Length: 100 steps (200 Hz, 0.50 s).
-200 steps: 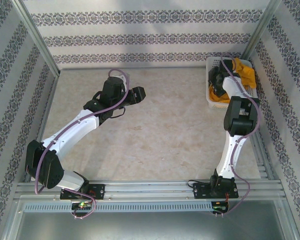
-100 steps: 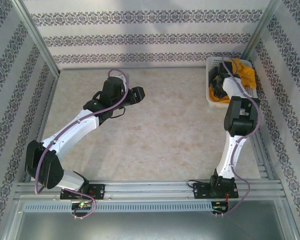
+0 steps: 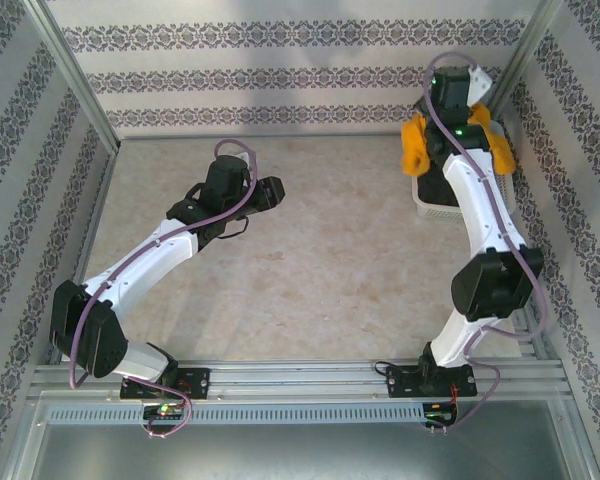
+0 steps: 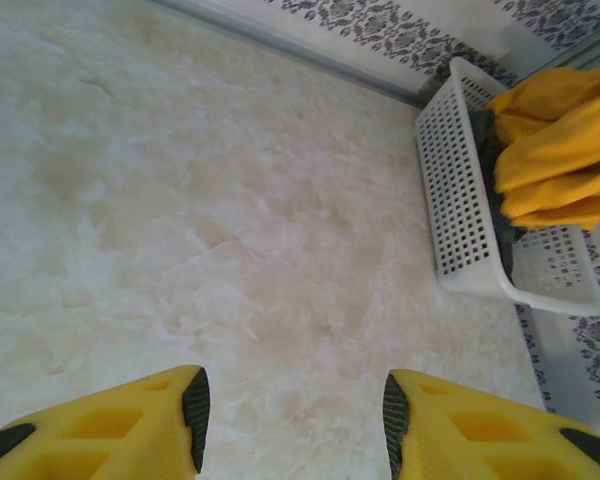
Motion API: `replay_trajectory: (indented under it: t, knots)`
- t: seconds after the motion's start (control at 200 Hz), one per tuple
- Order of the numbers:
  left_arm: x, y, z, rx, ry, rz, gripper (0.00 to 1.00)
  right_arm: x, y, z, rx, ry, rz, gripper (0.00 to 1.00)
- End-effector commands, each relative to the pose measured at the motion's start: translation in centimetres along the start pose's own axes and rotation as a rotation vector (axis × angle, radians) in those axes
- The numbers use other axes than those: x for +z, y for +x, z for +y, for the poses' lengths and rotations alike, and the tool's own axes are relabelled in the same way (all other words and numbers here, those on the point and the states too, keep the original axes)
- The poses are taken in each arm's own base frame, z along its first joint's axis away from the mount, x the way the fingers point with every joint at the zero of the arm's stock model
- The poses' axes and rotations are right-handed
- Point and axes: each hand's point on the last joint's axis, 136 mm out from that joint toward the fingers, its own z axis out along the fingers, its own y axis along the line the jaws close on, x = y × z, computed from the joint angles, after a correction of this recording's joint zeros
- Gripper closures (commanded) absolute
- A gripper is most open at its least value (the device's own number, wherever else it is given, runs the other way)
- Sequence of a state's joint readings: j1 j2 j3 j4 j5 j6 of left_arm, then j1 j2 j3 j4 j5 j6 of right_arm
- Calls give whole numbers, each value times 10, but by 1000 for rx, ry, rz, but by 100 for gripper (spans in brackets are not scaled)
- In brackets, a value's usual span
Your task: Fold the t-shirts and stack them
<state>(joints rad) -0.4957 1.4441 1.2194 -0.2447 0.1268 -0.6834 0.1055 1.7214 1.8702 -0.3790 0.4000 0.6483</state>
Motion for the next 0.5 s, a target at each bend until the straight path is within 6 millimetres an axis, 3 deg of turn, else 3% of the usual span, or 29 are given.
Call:
replay_trajectory:
  t: [0.0, 0.075, 0.135, 0.21, 0.28, 0.4, 0.495]
  knots:
    - [-17, -8, 5, 26, -64, -30, 52, -58, -61, 62, -96, -140, -199, 100]
    - [-26, -11, 13, 24, -108, -52, 52, -90, -65, 107, -155, -250, -223, 100]
    - [-36, -14, 20, 26, -153, -72, 52, -112, -55, 140, -187, -333, -216, 100]
    - [-51, -19, 32, 22, -223, -105, 52, -141, -28, 185, -240, -438, -191, 100]
    - [-70, -22, 50, 12, -321, -142, 51, -158, 10, 216, -245, -524, -117, 100]
    - [-104, -24, 74, -5, -443, -198, 51, -171, 77, 245, -206, -619, 44, 100]
    - [-124, -19, 86, -7, -486, -212, 49, -170, 116, 238, -161, -622, 159, 100]
